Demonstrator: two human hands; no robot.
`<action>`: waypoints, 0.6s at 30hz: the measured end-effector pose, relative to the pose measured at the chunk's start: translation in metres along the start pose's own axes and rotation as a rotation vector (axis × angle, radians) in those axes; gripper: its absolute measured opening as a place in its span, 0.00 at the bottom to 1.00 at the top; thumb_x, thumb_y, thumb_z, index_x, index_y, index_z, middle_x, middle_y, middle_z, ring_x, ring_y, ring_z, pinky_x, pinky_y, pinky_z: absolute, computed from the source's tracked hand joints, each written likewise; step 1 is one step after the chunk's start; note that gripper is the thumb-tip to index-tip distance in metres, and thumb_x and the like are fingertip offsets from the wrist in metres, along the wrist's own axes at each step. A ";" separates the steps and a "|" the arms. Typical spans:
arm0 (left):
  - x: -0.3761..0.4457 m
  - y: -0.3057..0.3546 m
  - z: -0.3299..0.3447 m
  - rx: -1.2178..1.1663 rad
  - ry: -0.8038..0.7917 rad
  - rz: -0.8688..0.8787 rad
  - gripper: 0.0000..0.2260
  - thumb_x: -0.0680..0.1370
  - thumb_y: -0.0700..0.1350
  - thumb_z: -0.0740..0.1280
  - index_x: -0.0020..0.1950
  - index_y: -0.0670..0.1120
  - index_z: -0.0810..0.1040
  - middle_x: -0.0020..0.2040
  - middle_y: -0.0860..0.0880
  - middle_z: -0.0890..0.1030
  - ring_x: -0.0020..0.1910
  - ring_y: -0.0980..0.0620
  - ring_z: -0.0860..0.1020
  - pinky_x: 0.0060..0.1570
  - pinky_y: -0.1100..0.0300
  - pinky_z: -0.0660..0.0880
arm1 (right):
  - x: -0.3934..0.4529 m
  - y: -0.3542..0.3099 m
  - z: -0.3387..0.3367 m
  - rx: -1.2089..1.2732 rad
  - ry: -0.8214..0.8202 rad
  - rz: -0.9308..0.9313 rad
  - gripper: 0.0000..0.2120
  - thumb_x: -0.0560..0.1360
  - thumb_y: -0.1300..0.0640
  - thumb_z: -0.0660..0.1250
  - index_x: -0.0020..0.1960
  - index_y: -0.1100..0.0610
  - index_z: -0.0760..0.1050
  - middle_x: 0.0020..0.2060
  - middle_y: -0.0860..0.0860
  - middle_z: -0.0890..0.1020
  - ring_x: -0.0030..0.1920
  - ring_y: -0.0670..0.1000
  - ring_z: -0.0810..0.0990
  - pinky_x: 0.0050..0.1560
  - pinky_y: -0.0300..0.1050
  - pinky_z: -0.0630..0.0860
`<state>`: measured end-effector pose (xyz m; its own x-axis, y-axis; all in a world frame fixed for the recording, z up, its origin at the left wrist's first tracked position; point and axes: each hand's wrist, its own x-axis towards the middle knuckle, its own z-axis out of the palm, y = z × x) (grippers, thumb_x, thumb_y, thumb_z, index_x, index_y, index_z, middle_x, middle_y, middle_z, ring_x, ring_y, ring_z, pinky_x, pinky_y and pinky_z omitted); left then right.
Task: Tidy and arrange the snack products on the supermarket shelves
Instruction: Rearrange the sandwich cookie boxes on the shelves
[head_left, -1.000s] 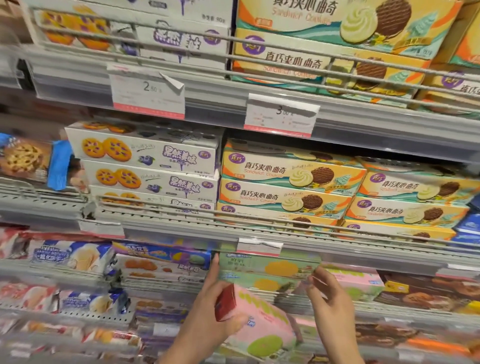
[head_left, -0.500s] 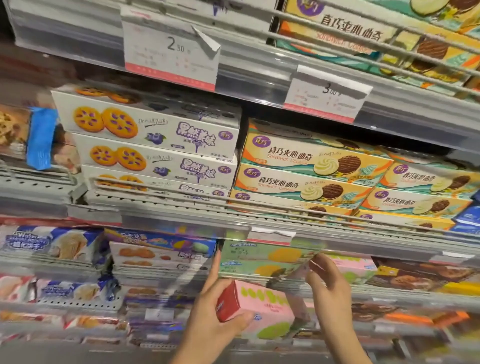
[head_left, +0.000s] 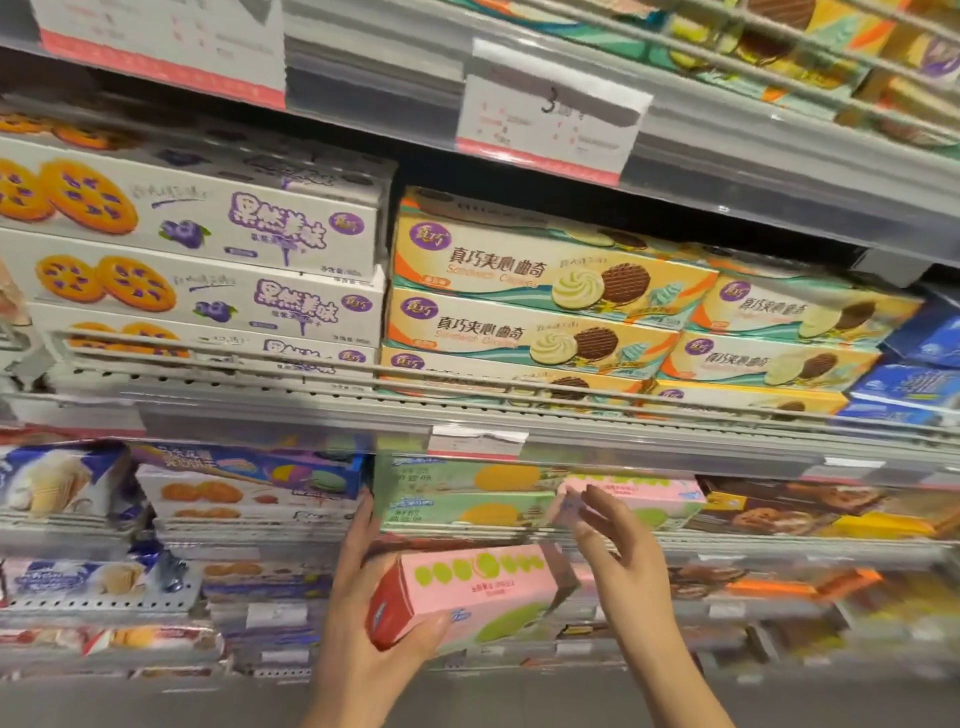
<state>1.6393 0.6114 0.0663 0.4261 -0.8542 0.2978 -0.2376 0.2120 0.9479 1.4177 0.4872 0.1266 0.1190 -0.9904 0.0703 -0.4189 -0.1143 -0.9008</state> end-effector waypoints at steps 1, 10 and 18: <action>-0.003 0.000 0.003 -0.025 0.014 -0.046 0.24 0.62 0.56 0.79 0.57 0.55 0.83 0.78 0.56 0.65 0.76 0.55 0.65 0.69 0.56 0.69 | -0.001 0.008 -0.007 0.003 -0.003 -0.001 0.11 0.77 0.44 0.68 0.59 0.40 0.79 0.55 0.33 0.82 0.57 0.36 0.80 0.52 0.40 0.77; -0.008 0.022 0.088 -0.173 0.145 -0.345 0.30 0.50 0.69 0.80 0.50 0.64 0.83 0.46 0.56 0.87 0.46 0.57 0.85 0.45 0.63 0.79 | 0.007 0.067 -0.096 0.166 -0.382 0.060 0.29 0.67 0.46 0.79 0.65 0.52 0.76 0.55 0.47 0.86 0.55 0.48 0.84 0.50 0.36 0.77; 0.007 0.068 0.197 -0.182 0.286 -0.286 0.16 0.76 0.38 0.71 0.61 0.52 0.75 0.50 0.65 0.84 0.49 0.67 0.81 0.44 0.72 0.77 | 0.039 0.099 -0.181 0.373 -0.350 0.013 0.29 0.69 0.57 0.80 0.64 0.54 0.69 0.55 0.56 0.86 0.51 0.58 0.85 0.51 0.50 0.82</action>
<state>1.4543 0.5266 0.1108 0.6830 -0.7303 0.0159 0.0716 0.0886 0.9935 1.2178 0.4236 0.1177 0.4372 -0.8988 -0.0322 -0.0800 -0.0032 -0.9968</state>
